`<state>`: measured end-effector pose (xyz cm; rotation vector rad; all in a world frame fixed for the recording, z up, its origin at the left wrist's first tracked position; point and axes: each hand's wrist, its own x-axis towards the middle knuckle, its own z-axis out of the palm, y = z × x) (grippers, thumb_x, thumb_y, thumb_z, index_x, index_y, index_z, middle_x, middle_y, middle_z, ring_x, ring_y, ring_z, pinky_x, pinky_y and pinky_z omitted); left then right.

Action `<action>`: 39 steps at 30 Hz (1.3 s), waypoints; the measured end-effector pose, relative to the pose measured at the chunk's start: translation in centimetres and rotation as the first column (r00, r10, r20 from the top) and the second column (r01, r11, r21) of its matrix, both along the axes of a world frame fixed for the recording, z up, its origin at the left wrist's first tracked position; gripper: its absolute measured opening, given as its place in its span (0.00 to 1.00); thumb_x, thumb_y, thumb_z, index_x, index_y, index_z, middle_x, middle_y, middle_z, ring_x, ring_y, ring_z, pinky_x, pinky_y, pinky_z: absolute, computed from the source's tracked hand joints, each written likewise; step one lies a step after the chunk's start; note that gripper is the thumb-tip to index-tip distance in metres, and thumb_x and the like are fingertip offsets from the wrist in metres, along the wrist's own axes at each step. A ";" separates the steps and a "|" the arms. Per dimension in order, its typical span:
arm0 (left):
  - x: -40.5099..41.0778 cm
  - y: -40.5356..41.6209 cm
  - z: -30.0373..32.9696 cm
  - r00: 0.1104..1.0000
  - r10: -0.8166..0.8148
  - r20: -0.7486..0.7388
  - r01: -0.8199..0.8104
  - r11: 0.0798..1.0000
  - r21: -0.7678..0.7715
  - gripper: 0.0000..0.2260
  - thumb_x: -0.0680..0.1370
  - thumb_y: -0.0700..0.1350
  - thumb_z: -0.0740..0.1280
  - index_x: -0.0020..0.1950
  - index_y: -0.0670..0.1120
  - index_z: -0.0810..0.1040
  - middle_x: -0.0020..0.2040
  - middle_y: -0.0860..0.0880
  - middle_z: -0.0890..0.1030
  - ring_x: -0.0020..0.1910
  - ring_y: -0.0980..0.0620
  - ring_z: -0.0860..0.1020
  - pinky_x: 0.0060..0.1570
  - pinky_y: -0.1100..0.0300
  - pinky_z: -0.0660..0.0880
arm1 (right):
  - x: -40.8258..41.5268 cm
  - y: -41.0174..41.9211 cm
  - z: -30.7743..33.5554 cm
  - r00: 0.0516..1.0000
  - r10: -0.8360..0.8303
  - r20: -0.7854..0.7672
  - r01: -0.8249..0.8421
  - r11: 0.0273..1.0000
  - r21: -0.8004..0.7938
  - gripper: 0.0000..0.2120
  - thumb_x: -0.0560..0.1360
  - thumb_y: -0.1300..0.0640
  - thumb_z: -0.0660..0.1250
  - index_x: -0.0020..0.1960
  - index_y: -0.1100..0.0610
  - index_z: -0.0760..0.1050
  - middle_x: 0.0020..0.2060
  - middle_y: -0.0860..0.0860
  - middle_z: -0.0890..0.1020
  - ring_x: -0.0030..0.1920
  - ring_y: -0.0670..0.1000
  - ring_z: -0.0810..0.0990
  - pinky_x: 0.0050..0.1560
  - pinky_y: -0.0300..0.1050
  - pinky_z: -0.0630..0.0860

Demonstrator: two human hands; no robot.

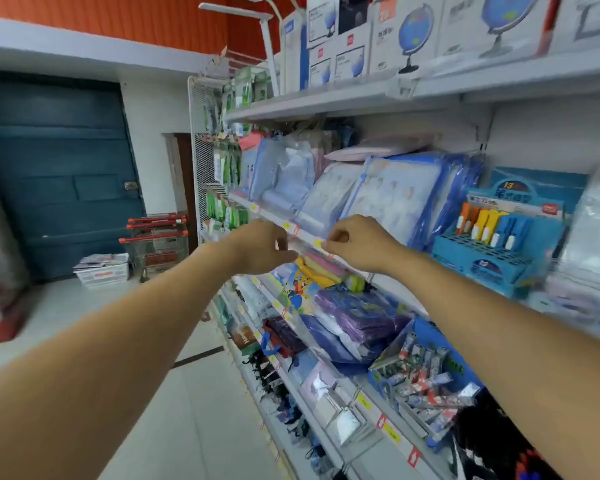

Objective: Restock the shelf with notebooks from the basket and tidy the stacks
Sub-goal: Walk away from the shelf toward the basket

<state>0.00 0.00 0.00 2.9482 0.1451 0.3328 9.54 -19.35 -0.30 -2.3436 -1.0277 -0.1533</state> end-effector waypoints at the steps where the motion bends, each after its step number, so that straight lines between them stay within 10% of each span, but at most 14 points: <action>1: -0.2 1.5 -1.4 0.999 0.003 -0.051 -0.005 0.999 -0.035 0.13 0.78 0.58 0.64 0.44 0.49 0.77 0.37 0.53 0.76 0.40 0.49 0.76 0.41 0.57 0.72 | 0.5 1.9 -1.4 0.995 0.072 -0.062 -0.075 0.996 -0.039 0.13 0.78 0.50 0.69 0.48 0.60 0.82 0.39 0.52 0.83 0.40 0.52 0.82 0.47 0.49 0.79; 7: -0.9 17.7 -16.7 0.884 0.218 -0.413 -0.357 0.885 -0.297 0.15 0.80 0.53 0.64 0.46 0.42 0.80 0.38 0.47 0.80 0.33 0.50 0.77 0.34 0.60 0.74 | 2.3 18.3 -13.2 0.920 0.302 -0.248 -0.373 0.870 -0.323 0.12 0.79 0.50 0.68 0.42 0.56 0.80 0.38 0.56 0.84 0.32 0.48 0.81 0.37 0.42 0.75; 15: -1.7 37.0 -27.5 0.769 0.467 -0.436 -0.596 0.277 -0.754 0.13 0.80 0.52 0.64 0.50 0.43 0.80 0.41 0.47 0.81 0.35 0.51 0.78 0.39 0.61 0.74 | 5.5 41.9 -26.1 0.752 0.237 -0.615 -0.449 0.867 -0.215 0.10 0.79 0.52 0.68 0.44 0.58 0.79 0.37 0.55 0.83 0.28 0.48 0.79 0.29 0.41 0.74; 39: 16.0 104.8 -35.4 0.582 0.612 -0.536 -0.745 0.137 -0.653 0.11 0.79 0.53 0.66 0.50 0.45 0.80 0.44 0.46 0.84 0.39 0.51 0.82 0.37 0.60 0.78 | 28.9 118.3 -36.3 0.710 0.376 -0.595 -0.684 0.568 -0.457 0.13 0.77 0.51 0.68 0.48 0.61 0.81 0.41 0.59 0.85 0.37 0.56 0.83 0.45 0.52 0.82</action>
